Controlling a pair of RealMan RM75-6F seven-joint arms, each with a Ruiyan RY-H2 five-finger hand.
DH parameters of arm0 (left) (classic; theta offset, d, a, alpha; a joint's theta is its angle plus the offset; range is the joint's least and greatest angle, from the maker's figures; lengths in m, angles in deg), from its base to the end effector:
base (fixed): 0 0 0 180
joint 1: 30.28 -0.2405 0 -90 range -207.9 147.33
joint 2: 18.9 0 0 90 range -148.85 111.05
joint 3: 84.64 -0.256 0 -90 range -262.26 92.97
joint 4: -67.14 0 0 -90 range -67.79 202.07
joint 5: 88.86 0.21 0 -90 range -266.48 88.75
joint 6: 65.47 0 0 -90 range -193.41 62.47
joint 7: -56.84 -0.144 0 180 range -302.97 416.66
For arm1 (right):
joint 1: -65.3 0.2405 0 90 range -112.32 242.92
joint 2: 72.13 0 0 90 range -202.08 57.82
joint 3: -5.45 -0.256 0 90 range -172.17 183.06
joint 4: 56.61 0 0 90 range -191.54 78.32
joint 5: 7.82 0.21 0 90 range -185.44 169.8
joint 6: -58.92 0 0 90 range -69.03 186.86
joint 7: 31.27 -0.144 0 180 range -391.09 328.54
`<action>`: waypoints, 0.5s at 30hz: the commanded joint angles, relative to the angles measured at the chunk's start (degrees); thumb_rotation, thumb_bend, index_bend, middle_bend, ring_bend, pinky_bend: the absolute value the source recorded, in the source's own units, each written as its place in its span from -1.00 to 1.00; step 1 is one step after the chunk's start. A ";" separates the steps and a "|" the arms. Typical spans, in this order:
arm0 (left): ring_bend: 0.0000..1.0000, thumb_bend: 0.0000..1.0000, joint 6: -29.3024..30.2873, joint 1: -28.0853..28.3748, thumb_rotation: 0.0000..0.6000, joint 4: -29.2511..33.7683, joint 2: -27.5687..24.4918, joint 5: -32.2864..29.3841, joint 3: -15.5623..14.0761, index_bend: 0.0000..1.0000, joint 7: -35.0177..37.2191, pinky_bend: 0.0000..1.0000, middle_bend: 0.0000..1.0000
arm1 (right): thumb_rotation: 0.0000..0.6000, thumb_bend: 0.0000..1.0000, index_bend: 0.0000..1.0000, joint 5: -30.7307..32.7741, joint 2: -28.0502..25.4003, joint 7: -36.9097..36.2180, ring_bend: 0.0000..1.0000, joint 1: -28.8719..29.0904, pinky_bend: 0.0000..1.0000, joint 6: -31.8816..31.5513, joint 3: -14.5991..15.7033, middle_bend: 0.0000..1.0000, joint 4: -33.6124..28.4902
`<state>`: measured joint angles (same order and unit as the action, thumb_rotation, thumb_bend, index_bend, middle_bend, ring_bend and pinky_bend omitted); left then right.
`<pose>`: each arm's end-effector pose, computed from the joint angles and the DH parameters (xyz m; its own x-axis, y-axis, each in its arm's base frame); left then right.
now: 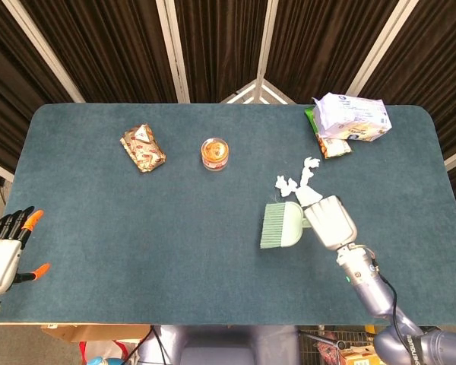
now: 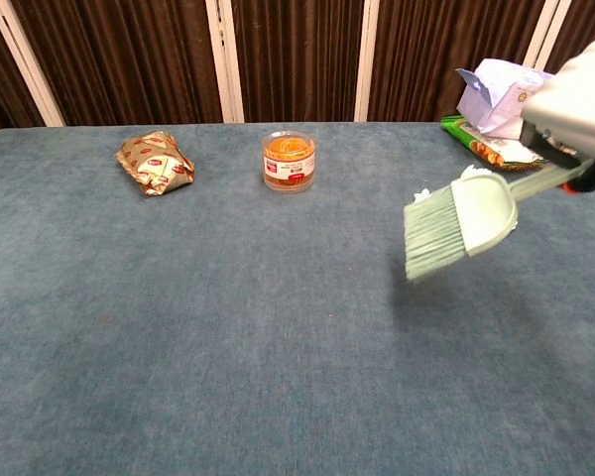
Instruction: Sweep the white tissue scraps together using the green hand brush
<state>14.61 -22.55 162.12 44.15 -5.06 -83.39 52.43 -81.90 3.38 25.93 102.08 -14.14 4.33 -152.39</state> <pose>-0.3062 0.1890 0.1473 0.4401 0.0993 0.8924 0.8977 -0.0267 -0.4398 -0.1762 -0.3033 0.0638 0.8920 0.2040 0.4035 -0.3244 -0.3329 0.8854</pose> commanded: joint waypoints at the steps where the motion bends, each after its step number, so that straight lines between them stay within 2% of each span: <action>1: -1.00 -1.00 0.00 -0.04 1.00 -0.05 -0.05 -0.08 0.02 -1.00 0.11 -1.00 -1.00 | 1.00 0.24 0.21 0.29 1.87 0.63 1.00 -0.83 0.93 0.13 0.58 1.00 1.47; 5: -1.00 -1.00 0.02 -0.10 1.00 -0.16 -0.19 -0.14 0.03 -1.00 0.48 -1.00 -1.00 | 1.00 -0.06 -0.16 1.19 3.05 1.38 1.00 -1.87 0.90 0.41 1.24 1.00 2.83; 8: -1.00 -1.00 0.03 -0.13 1.00 -0.19 -0.29 -0.06 -0.01 -1.00 0.74 -1.00 -1.00 | 1.00 -0.22 -0.62 1.27 3.40 1.09 0.96 -2.88 0.85 0.06 1.86 0.99 3.07; 10: -1.00 -1.00 0.04 -0.15 1.00 -0.20 -0.34 0.06 -0.08 -1.00 0.77 -1.00 -1.00 | 1.00 -0.33 -0.93 1.55 3.73 1.53 0.87 -3.77 0.79 -0.30 2.42 0.89 3.39; 11: -1.00 -1.00 0.05 -0.16 1.00 -0.19 -0.34 0.12 -0.12 -1.00 0.72 -1.00 -1.00 | 1.00 -0.36 -0.97 1.67 3.85 1.88 0.82 -4.07 0.76 -0.38 2.65 0.83 3.56; 15: -1.00 -1.00 0.36 -0.21 1.00 -0.13 -0.22 0.63 -0.24 -1.00 0.32 -1.00 -1.00 | 0.74 -0.47 -1.00 2.29 4.06 2.81 0.47 -5.33 0.52 -0.67 3.39 0.45 4.23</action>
<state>14.96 -22.74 161.98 43.92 -4.45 -83.61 52.77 -79.72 7.39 28.58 96.89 -14.72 7.58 -148.30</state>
